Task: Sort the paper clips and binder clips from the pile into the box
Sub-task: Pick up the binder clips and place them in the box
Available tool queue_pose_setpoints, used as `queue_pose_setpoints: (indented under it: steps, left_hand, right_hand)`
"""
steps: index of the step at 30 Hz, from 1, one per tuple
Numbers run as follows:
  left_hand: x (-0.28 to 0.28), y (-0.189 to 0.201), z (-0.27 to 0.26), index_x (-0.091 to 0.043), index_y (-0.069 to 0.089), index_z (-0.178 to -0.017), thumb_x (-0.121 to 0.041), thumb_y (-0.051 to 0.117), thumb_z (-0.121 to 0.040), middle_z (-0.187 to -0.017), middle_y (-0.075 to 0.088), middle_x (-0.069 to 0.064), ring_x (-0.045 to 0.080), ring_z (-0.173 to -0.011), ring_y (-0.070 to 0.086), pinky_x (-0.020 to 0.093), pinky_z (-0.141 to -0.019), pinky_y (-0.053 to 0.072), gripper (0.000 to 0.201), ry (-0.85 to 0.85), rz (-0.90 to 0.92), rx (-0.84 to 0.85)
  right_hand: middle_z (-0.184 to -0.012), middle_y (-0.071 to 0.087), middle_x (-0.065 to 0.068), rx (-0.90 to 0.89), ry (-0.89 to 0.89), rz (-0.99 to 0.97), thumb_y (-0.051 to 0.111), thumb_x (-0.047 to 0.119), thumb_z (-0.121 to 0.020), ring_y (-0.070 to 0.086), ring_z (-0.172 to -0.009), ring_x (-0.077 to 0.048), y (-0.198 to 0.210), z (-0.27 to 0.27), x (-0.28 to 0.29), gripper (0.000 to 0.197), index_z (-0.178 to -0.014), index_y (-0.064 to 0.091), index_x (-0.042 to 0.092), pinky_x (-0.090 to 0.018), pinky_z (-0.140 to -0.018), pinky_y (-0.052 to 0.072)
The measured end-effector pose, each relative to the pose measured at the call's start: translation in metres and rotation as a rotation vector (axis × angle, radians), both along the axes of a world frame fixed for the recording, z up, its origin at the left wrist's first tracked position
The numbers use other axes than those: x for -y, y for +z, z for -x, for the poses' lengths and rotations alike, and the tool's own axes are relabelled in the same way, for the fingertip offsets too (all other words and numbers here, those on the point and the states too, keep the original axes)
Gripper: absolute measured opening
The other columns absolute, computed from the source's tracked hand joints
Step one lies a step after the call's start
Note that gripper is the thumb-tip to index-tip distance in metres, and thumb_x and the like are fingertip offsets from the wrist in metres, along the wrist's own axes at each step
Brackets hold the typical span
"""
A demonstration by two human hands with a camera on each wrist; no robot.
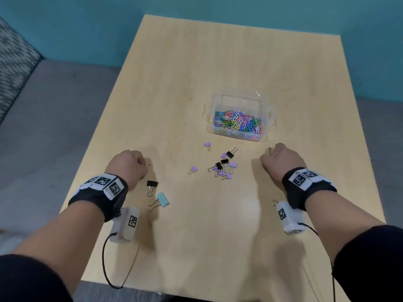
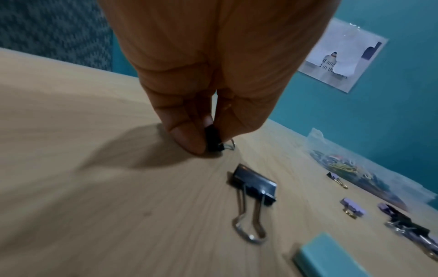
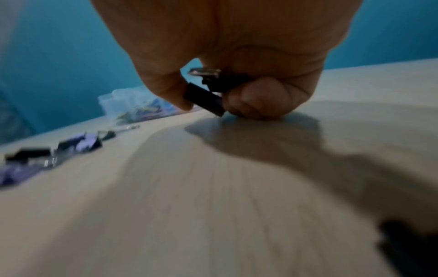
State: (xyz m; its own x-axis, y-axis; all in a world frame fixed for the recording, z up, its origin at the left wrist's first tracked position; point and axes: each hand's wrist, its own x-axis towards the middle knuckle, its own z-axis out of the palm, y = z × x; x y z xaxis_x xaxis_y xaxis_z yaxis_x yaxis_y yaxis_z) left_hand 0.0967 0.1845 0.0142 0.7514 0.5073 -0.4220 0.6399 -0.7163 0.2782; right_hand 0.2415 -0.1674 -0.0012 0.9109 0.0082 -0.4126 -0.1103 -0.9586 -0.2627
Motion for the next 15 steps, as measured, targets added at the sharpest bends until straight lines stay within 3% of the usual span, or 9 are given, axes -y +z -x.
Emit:
queue_pose_setpoints:
  steps: [2,4,5,6,8,10,12,13,15]
  left_hand:
    - [-0.001,0.0,0.006,-0.015,0.063,-0.074,-0.004,0.059,-0.077,-0.073,0.067,0.008,0.021,-0.062,0.061,0.027,-0.054,0.049,0.012,0.137,0.142,0.099]
    - [-0.002,0.004,0.014,-0.01,0.062,-0.084,0.003,0.059,-0.081,-0.078,0.065,0.015,0.023,-0.061,0.061,0.03,-0.058,0.055,0.013,0.462,0.592,0.31]
    - [-0.001,0.008,0.019,-0.008,0.061,-0.091,0.006,0.055,-0.083,-0.078,0.062,0.016,0.023,-0.062,0.06,0.033,-0.062,0.057,0.017,0.621,0.873,0.401]
    - [0.001,0.012,0.025,-0.007,0.06,-0.096,0.008,0.049,-0.086,-0.076,0.06,0.013,0.022,-0.063,0.06,0.036,-0.066,0.058,0.021,0.732,1.109,0.474]
    - [0.005,0.017,0.038,-0.007,0.062,-0.096,0.008,0.042,-0.084,-0.072,0.06,0.009,0.023,-0.068,0.063,0.04,-0.075,0.058,0.027,0.812,1.377,0.534]
    - [0.012,0.021,0.049,-0.007,0.064,-0.087,0.0,0.054,-0.072,-0.071,0.062,0.008,0.023,-0.07,0.065,0.04,-0.079,0.057,0.019,0.783,1.503,0.545]
    - [0.021,0.023,0.054,-0.008,0.062,-0.077,-0.008,0.062,-0.066,-0.069,0.061,0.008,0.019,-0.063,0.063,0.034,-0.07,0.059,0.012,0.802,1.517,0.508]
    - [0.026,0.022,0.054,-0.009,0.06,-0.075,-0.009,0.06,-0.072,-0.069,0.057,0.008,0.016,-0.056,0.058,0.028,-0.059,0.057,0.003,0.826,1.469,0.481]
    - [0.033,0.015,0.055,-0.012,0.058,-0.072,-0.011,0.055,-0.083,-0.067,0.049,0.008,0.015,-0.047,0.043,0.023,-0.044,0.04,0.012,0.765,1.211,0.437]
  right_hand:
    - [-0.066,0.05,-0.006,-0.083,-0.272,-0.378,0.049,0.034,-0.08,0.046,-0.056,-0.024,0.009,0.003,0.013,0.023,-0.076,0.045,0.012,-0.027,-0.051,0.028]
    - [-0.059,0.039,-0.003,-0.257,-0.702,-0.96,0.047,0.03,-0.077,0.032,-0.046,-0.018,0.024,0.012,0.034,0.019,-0.066,0.042,0.016,-0.023,-0.047,0.023]
    - [-0.059,0.035,-0.002,-0.338,-0.805,-1.189,0.046,0.029,-0.076,0.03,-0.046,-0.017,0.033,0.019,0.048,0.017,-0.064,0.043,0.017,-0.023,-0.045,0.023]
    - [-0.06,0.037,-0.001,-0.396,-0.836,-1.377,0.047,0.028,-0.074,0.033,-0.048,-0.016,0.042,0.029,0.061,0.015,-0.064,0.046,0.017,-0.022,-0.045,0.025]
    - [-0.068,0.05,-0.003,-0.439,-0.815,-1.629,0.05,0.031,-0.068,0.046,-0.058,-0.016,0.055,0.05,0.083,0.019,-0.071,0.057,0.014,-0.022,-0.049,0.038]
    - [-0.083,0.062,-0.007,-0.423,-0.841,-1.724,0.053,0.029,-0.068,0.058,-0.073,-0.019,0.057,0.065,0.099,0.023,-0.078,0.063,0.011,-0.025,-0.061,0.05]
    - [-0.096,0.066,-0.009,-0.418,-0.883,-1.717,0.06,0.019,-0.065,0.062,-0.079,-0.021,0.053,0.069,0.107,0.016,-0.078,0.063,0.011,-0.024,-0.065,0.054]
    - [-0.098,0.066,-0.008,-0.414,-0.894,-1.703,0.063,0.013,-0.06,0.063,-0.077,-0.02,0.051,0.069,0.108,0.018,-0.078,0.064,0.011,-0.024,-0.063,0.055]
    - [-0.096,0.068,-0.008,-0.391,-0.916,-1.632,0.062,0.005,-0.059,0.064,-0.071,-0.02,0.047,0.067,0.109,0.024,-0.082,0.066,0.012,-0.023,-0.058,0.054]
